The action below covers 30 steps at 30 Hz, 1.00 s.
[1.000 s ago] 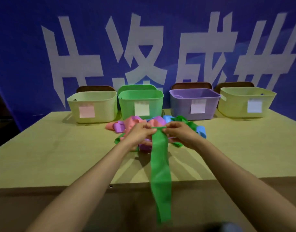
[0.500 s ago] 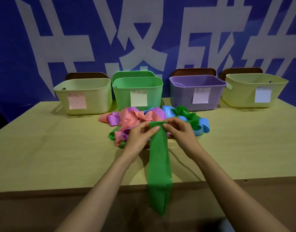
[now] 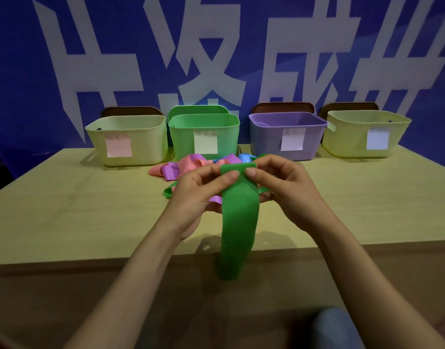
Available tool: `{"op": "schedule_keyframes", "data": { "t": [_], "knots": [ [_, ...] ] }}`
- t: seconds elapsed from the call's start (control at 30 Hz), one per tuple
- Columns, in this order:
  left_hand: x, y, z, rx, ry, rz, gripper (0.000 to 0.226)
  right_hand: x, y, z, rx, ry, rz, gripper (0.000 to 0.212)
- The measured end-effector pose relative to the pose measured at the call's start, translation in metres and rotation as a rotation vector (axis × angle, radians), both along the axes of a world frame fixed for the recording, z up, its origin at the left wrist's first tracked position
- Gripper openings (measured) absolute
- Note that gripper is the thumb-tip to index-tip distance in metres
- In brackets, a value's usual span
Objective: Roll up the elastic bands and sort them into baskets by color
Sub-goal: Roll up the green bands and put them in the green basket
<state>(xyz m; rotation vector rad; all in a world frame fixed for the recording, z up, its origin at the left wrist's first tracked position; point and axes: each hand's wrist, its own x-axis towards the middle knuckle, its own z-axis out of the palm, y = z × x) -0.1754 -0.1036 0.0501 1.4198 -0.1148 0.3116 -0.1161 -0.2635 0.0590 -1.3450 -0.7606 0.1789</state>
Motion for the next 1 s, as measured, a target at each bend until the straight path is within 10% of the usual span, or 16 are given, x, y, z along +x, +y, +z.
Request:
{"op": "schedule_keyframes", "data": {
  "t": [0.43,1.0],
  "knots": [
    [0.059,0.024,-0.094,0.072,0.321,0.2,0.014,0.055,0.042,-0.11,-0.145,0.254,-0.173,0.005],
    [0.077,0.028,-0.116,0.067,0.276,0.188,0.007,0.076,0.048,-0.125,-0.298,-0.112,-0.336,0.019]
  ]
}}
